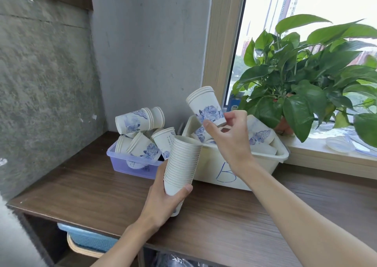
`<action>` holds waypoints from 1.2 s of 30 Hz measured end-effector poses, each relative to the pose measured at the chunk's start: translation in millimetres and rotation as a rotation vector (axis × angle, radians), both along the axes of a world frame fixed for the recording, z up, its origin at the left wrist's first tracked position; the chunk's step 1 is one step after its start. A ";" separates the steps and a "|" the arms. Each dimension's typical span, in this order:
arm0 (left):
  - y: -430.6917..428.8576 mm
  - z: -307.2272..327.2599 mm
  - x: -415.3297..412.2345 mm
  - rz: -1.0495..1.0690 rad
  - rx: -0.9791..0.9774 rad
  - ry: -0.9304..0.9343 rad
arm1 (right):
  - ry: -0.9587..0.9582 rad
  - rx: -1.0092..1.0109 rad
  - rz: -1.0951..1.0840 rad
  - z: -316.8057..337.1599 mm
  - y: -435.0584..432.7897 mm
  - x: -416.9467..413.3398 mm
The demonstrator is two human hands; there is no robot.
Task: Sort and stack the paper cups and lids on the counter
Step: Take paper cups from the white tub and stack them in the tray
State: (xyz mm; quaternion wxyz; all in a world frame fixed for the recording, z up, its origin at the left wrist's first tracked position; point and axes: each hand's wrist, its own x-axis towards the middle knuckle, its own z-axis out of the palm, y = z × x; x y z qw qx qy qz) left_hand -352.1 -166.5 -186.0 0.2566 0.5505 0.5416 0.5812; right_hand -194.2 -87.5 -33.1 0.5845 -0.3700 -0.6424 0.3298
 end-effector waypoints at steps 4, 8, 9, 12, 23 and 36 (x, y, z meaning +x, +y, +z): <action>0.2 1.2 0.8 -0.014 0.011 0.006 | 0.014 -0.044 0.136 -4.9 -6.6 -8.4; -0.5 1.2 0.4 -0.021 0.017 0.002 | 0.025 -0.045 0.246 -7.7 -9.2 -12.9; -0.7 0.8 0.2 -0.023 0.015 0.002 | 0.014 -0.045 0.262 -9.0 -9.6 -13.5; 0.0 0.0 0.3 -0.025 0.016 -0.001 | -0.017 -0.074 0.278 -13.4 -10.9 -15.7; -1.4 -0.8 0.7 -0.023 0.011 0.009 | -0.125 -0.061 0.425 -15.7 -15.6 -12.0; -2.0 -0.6 1.8 -0.034 -0.005 0.040 | -0.142 0.007 0.410 -9.1 -12.8 -10.0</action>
